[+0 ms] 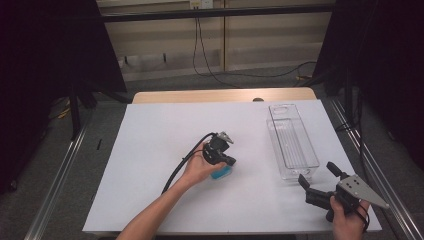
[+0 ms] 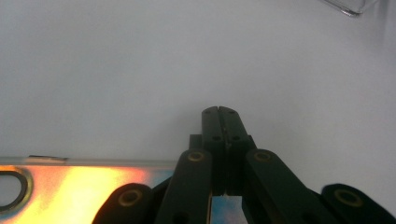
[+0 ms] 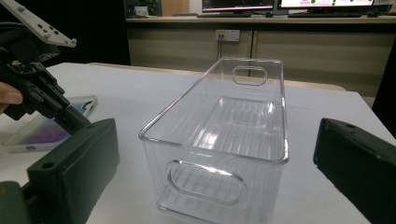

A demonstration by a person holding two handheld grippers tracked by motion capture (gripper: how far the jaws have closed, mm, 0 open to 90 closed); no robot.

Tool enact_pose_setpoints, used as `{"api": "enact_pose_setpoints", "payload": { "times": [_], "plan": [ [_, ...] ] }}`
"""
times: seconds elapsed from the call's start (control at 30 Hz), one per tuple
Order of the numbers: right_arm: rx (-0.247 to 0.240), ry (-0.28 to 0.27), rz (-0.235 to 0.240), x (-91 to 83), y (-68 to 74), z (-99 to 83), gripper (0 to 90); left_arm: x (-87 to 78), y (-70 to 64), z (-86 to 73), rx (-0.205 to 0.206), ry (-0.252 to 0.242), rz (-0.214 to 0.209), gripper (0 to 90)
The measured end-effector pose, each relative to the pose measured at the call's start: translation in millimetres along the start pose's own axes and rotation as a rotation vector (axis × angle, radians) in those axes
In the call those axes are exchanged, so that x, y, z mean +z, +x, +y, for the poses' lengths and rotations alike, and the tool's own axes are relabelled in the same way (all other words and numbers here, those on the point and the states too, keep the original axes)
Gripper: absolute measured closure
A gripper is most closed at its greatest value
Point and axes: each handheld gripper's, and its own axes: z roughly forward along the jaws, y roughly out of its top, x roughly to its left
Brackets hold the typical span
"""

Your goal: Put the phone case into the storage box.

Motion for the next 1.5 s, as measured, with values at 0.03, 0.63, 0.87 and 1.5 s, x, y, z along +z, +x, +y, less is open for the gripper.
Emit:
{"api": "enact_pose_setpoints", "payload": {
  "times": [0.03,0.63,0.87,1.5],
  "plan": [
    [0.000,0.001,0.001,-0.1,0.0,0.0,0.1,0.0,-0.5,-0.1,-0.002,0.000,0.001,90.0],
    [0.000,0.000,0.003,-0.1,0.1,0.1,0.1,-4.3,-0.2,-4.9,-0.008,0.003,-0.009,90.0],
    [-0.001,-0.001,0.002,0.0,0.5,0.2,0.1,-6.5,-0.9,-8.8,-0.017,-0.006,-0.012,90.0],
    [-0.004,0.001,0.004,0.7,0.5,0.0,0.1,-12.2,-0.7,-15.4,-0.016,0.002,-0.015,90.0]
  ]
}}
